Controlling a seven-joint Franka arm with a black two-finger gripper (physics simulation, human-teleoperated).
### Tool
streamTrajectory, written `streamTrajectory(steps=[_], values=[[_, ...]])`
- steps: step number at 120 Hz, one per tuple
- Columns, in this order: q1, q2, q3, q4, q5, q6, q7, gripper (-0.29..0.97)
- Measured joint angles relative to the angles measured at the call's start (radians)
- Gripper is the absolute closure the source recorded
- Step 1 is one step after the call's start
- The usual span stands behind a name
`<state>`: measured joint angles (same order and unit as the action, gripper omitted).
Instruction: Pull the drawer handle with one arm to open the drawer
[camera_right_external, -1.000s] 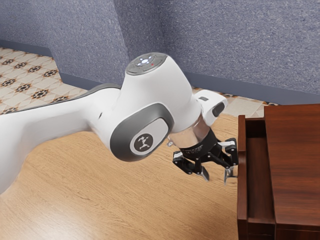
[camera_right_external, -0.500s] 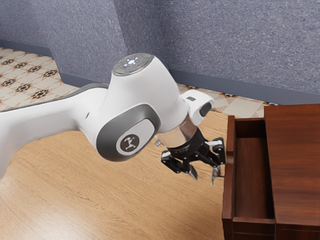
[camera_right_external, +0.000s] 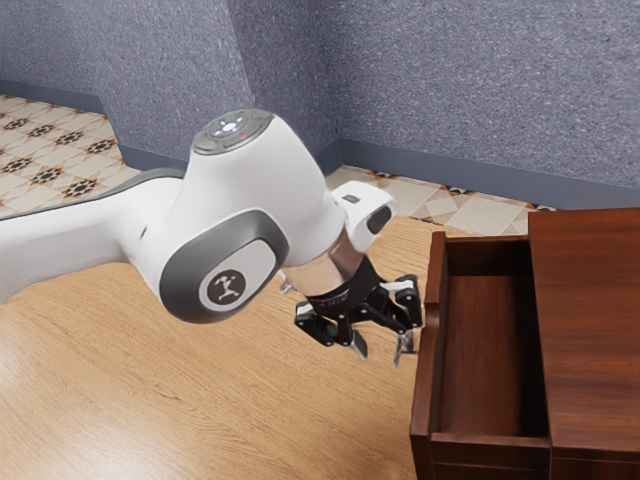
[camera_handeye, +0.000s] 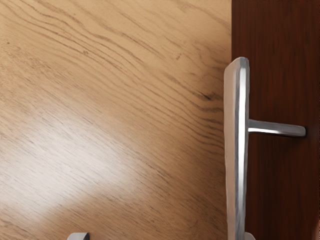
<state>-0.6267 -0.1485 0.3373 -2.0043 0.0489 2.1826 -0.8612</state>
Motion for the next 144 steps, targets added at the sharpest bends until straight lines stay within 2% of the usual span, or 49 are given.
streamTrajectory(steps=[144], values=[[0.033,-0.136,0.006,-0.129,0.064,0.023,-0.022,0.35]])
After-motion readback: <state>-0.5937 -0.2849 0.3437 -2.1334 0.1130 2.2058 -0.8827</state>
